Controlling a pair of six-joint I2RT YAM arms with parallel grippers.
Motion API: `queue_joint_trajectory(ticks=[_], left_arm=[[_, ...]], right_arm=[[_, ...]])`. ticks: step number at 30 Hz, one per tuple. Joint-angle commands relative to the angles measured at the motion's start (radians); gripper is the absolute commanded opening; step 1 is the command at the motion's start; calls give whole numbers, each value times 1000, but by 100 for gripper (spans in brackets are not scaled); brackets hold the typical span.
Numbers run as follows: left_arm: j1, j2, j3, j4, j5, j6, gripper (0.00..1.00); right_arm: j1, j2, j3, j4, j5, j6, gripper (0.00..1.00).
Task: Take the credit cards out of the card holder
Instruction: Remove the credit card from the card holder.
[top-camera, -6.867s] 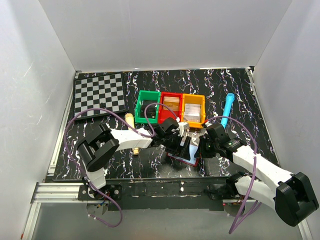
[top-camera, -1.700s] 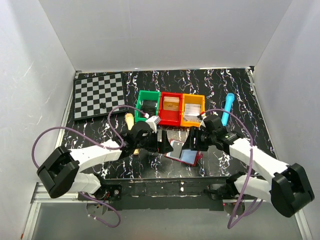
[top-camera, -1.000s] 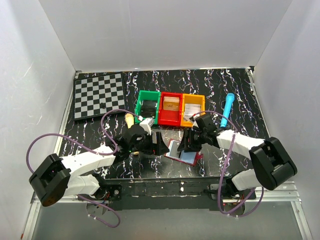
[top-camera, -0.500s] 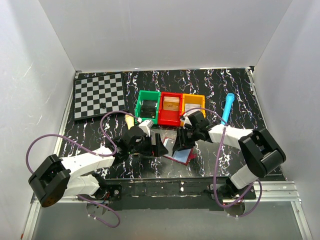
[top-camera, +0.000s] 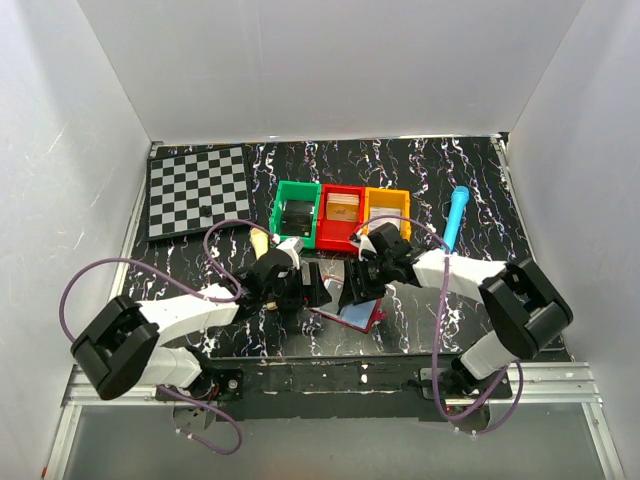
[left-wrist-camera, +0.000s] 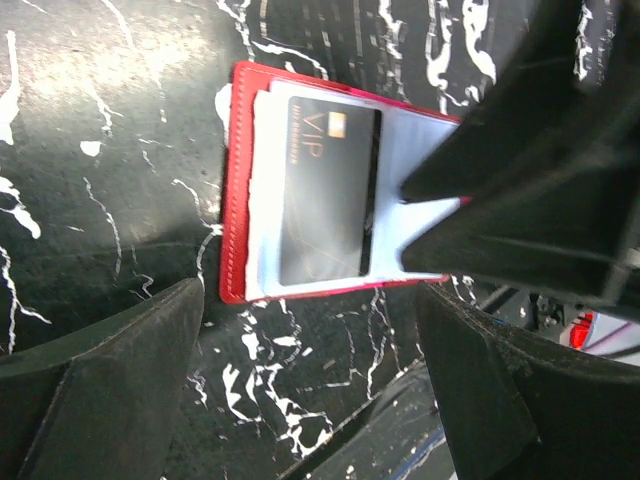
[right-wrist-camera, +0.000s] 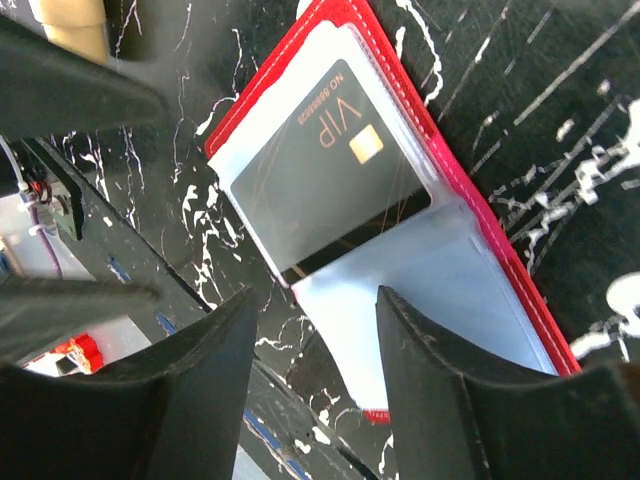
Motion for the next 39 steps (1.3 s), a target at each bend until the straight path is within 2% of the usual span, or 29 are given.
queue_joint_trajectory(ticks=[1, 7, 12, 18, 24, 31, 39], left_arm=[[29, 69, 52, 39, 24, 18, 87], [37, 132, 83, 65, 52, 33, 86], [38, 192, 88, 103, 107, 33, 84], [38, 238, 71, 142, 162, 27, 77], [38, 273, 74, 165, 240, 44, 61], [37, 231, 19, 186, 273, 32, 59], [37, 132, -41, 171, 263, 21, 59]], right_arm=[[2, -141, -21, -44, 78, 29, 61], [2, -377, -100, -125, 231, 103, 63], [-10, -459, -176, -218, 363, 134, 62], [-28, -427, -219, -218, 403, 164, 62], [-85, -356, -225, -186, 359, 172, 63], [-139, -281, -197, -117, 302, 139, 57], [-150, -202, -125, -103, 287, 109, 57]])
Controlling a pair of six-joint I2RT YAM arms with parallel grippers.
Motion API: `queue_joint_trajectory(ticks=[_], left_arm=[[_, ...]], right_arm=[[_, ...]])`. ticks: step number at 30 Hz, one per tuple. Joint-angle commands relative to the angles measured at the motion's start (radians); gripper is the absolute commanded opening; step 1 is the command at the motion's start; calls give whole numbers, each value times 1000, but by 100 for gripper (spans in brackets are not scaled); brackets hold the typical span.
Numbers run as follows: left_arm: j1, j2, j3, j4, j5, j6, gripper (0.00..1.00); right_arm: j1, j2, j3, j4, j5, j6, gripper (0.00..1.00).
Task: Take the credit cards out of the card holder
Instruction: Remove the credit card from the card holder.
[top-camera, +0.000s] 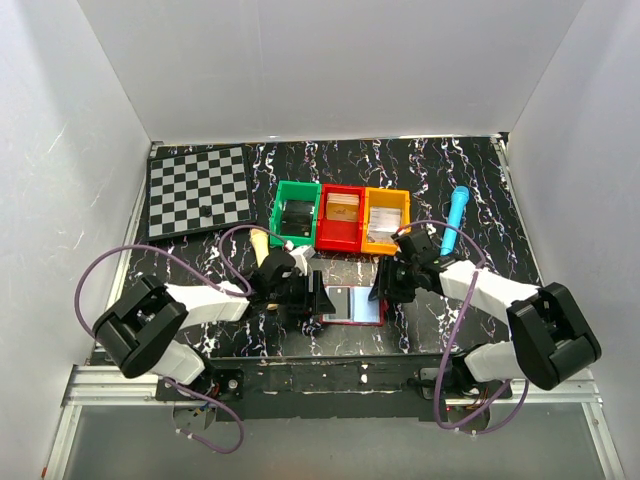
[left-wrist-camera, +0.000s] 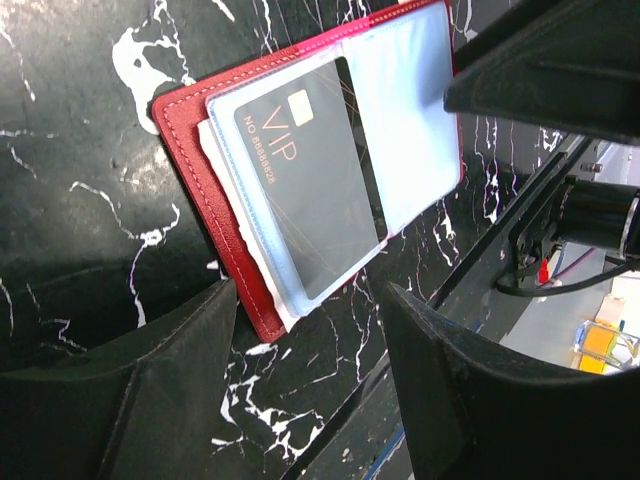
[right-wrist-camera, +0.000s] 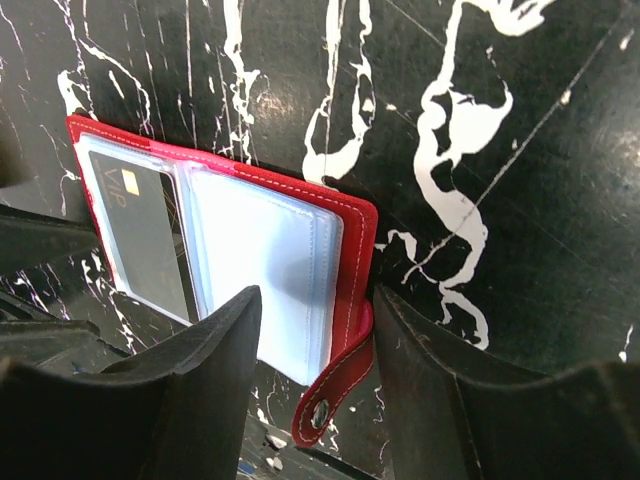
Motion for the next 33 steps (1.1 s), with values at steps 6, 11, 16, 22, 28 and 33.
queue_joint_trajectory(ticks=[6, 11, 16, 22, 28, 33], left_arm=[[2, -157, -47, -90, -78, -22, 64], [5, -347, -39, -179, -206, -38, 71], [10, -315, 13, -119, -112, -41, 68], [10, -148, 35, 60, 23, -101, 66], [10, -62, 49, 65, 18, -104, 58], [10, -25, 41, 74, 17, -108, 50]], right_arm=[[-27, -38, 71, -80, 84, -73, 59], [-24, -256, 131, -220, 166, -113, 61], [-7, -348, 96, -53, -108, -101, 56], [30, -240, 8, 200, -277, 13, 54], [36, -109, -36, 321, -308, 48, 52], [37, -20, -49, 380, -316, 66, 48]])
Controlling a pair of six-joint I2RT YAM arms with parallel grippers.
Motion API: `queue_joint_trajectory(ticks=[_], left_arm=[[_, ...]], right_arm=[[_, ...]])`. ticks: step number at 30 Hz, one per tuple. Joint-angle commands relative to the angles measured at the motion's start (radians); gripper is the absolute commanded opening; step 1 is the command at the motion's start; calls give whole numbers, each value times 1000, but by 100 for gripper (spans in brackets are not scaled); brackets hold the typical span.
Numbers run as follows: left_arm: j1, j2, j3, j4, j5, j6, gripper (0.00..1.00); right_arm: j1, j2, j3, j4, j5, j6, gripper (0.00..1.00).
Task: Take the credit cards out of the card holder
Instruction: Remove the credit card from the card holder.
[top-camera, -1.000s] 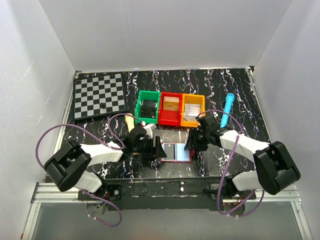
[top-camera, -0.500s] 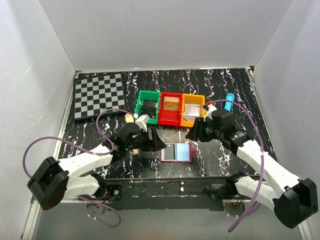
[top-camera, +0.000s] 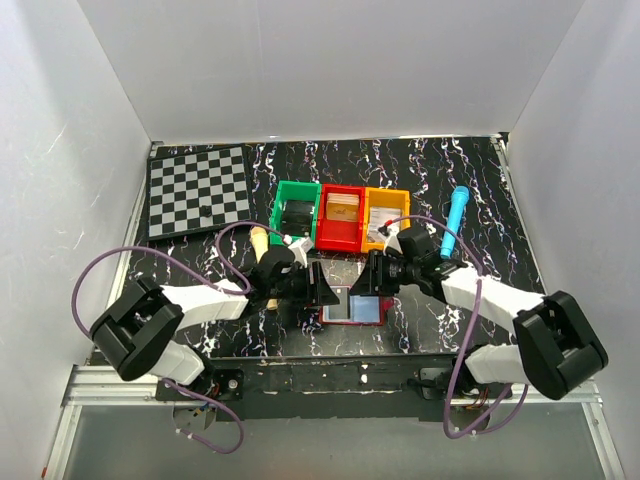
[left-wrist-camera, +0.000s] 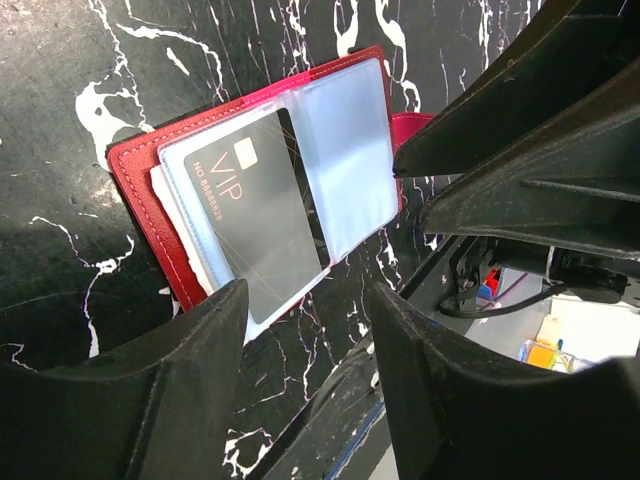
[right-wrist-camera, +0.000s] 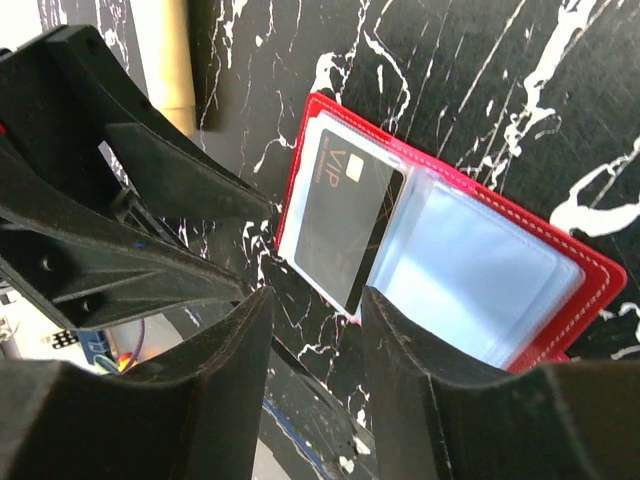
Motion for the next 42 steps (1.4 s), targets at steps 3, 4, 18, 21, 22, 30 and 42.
queue_joint_trajectory(ticks=[3, 4, 18, 21, 22, 30, 42], left_arm=[[3, 44, 53, 19, 14, 1, 42], [3, 53, 61, 2, 7, 6, 39], [3, 107, 115, -139, -88, 40, 9], [3, 115, 117, -147, -91, 46, 8], [3, 118, 117, -149, -93, 46, 8], [3, 164, 123, -167, -101, 52, 0], [3, 165, 113, -182, -118, 41, 0]], right_arm=[[7, 83, -17, 165, -46, 41, 46], [9, 94, -15, 168, -46, 41, 44], [21, 200, -15, 183, -37, 39, 41], [23, 224, -17, 194, -44, 38, 41], [23, 230, -15, 199, -46, 36, 41], [24, 235, -24, 222, -49, 47, 41], [27, 241, -41, 229, -49, 47, 36]])
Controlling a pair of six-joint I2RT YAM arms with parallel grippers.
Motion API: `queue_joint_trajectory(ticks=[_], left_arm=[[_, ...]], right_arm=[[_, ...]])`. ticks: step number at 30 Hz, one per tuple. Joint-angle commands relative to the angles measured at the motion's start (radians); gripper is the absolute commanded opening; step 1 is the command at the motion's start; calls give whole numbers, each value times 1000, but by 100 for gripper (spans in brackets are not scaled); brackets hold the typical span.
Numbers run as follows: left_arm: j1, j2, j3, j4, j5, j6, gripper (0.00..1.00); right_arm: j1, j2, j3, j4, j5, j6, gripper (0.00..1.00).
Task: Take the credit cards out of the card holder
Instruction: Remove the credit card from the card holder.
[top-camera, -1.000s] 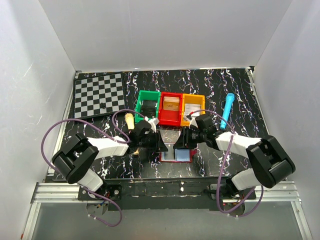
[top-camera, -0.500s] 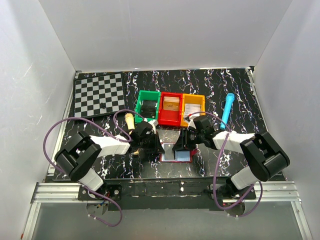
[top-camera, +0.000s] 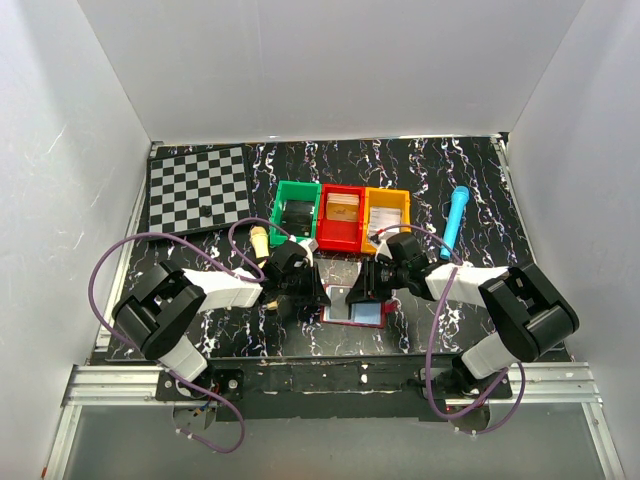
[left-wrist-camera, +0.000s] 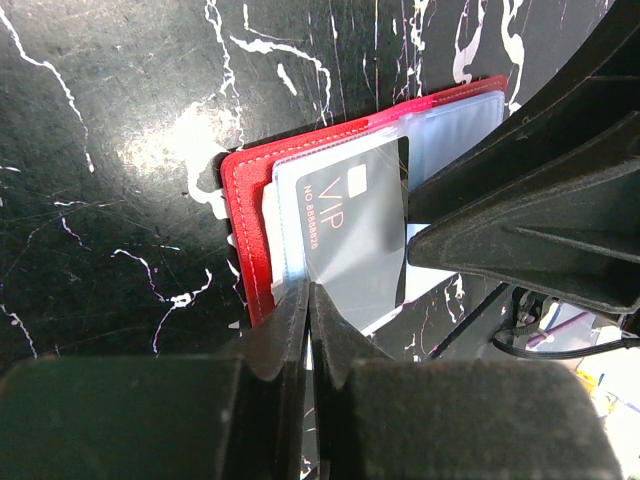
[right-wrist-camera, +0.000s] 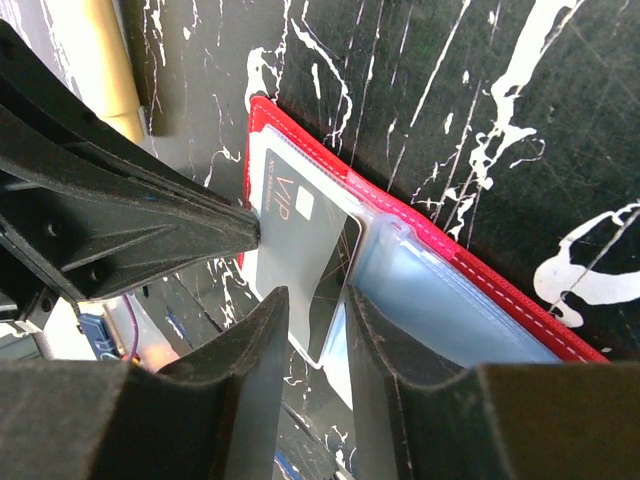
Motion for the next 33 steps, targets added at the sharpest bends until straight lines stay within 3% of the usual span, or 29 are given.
queue_joint_trajectory(ticks=[1, 8, 14, 25, 33], left_arm=[[3, 6, 3, -45, -45, 10, 0], [3, 12, 2, -47, -46, 4, 0], [3, 7, -4, -48, -52, -1, 0], [3, 7, -6, -48, -55, -1, 0], [3, 4, -8, -45, -55, -4, 0]], right_arm=[[8, 4, -21, 37, -14, 1, 34], [6, -11, -30, 48, -24, 3, 32], [8, -8, -30, 31, -30, 1, 41], [8, 10, -8, -32, -17, -29, 43], [8, -2, -8, -75, 21, -42, 54]])
